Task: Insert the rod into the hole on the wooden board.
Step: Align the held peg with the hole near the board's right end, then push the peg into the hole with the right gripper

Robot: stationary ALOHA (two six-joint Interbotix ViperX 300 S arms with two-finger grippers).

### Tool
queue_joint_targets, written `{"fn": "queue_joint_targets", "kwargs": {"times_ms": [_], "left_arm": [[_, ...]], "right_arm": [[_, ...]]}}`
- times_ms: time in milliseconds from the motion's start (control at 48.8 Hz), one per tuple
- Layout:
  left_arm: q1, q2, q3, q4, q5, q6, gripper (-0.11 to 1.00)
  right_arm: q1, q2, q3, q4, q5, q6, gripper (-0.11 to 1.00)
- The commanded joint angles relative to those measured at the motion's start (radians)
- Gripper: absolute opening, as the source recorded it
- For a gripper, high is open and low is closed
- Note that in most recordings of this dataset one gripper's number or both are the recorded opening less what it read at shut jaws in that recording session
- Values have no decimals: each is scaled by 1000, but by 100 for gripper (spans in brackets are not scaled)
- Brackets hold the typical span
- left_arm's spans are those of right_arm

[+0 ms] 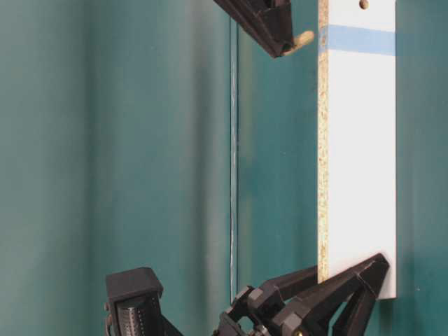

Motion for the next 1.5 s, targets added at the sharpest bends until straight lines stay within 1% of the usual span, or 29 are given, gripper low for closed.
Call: {"fn": "queue_joint_targets", "kwargs": {"times_ms": [0, 492, 1086, 1476], "left_arm": [[-8, -11, -6, 2, 2, -5, 32], [-9, -17, 6, 2, 2, -5, 32], [-9, -20, 6, 2, 2, -8, 32], [-9, -20, 6, 2, 6, -8, 32]], "right_arm": [[3, -5, -12, 3, -9, -3, 10], [3, 28, -29, 5, -6, -3, 10], [6, 26, -11, 5, 2, 3, 10], [6, -31, 25, 5, 46, 3, 10]]}}
